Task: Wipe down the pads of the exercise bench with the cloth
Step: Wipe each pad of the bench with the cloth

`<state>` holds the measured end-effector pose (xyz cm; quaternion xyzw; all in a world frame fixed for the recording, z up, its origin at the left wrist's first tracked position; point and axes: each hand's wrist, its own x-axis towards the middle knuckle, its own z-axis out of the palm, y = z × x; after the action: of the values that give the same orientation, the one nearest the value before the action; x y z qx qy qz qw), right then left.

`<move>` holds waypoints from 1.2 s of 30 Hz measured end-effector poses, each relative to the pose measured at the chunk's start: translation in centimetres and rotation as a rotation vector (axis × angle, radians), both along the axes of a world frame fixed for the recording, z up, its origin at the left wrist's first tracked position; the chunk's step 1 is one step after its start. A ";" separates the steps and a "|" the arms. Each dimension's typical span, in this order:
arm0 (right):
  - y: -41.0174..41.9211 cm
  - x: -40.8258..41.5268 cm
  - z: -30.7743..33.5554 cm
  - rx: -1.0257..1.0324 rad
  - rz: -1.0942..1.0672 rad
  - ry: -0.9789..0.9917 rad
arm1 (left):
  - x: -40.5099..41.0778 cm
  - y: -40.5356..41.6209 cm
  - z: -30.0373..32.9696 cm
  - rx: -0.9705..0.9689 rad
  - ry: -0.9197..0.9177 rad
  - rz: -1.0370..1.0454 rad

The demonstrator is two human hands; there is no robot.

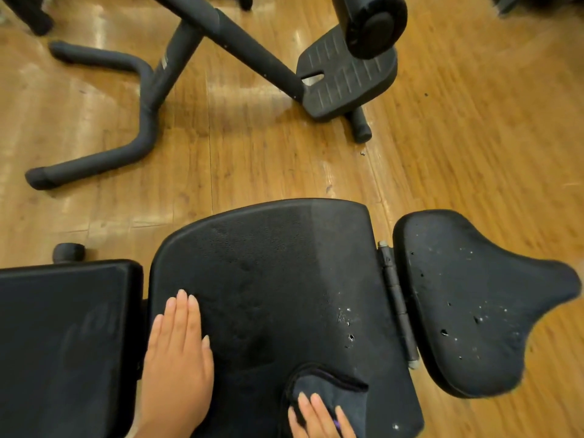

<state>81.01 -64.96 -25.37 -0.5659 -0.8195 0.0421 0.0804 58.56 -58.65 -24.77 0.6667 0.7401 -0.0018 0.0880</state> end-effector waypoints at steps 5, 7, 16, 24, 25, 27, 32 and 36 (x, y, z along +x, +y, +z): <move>5.3 0.1 1.6 -0.126 0.021 0.047 | 0.0 0.0 0.1 -0.014 0.004 0.009; 8.4 -0.1 2.0 -0.176 0.030 0.060 | 0.1 0.1 0.3 -0.021 0.010 0.020; 23.2 -2.6 2.4 -0.181 -0.047 0.191 | 0.6 0.4 0.8 -0.020 0.047 0.026; 27.5 -3.6 2.9 -0.200 -0.066 0.231 | 0.7 0.5 1.0 -0.029 0.055 0.030; 27.0 -3.6 3.1 -0.207 -0.065 0.222 | 0.7 0.4 1.0 -0.031 0.048 0.031; 25.0 -3.5 3.3 -0.264 -0.051 0.129 | 0.6 0.3 1.0 -0.024 0.033 0.032; 14.5 0.1 2.9 -0.254 0.063 -0.051 | 0.7 0.2 1.0 -0.025 0.014 0.027; 5.4 2.9 2.5 -0.248 -0.003 0.066 | 0.7 0.2 1.2 -0.029 0.032 0.001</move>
<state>83.93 -59.56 -22.86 -0.5709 -0.8041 0.1616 0.0366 59.28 -58.46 -23.60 0.6650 0.7415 -0.0233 0.0857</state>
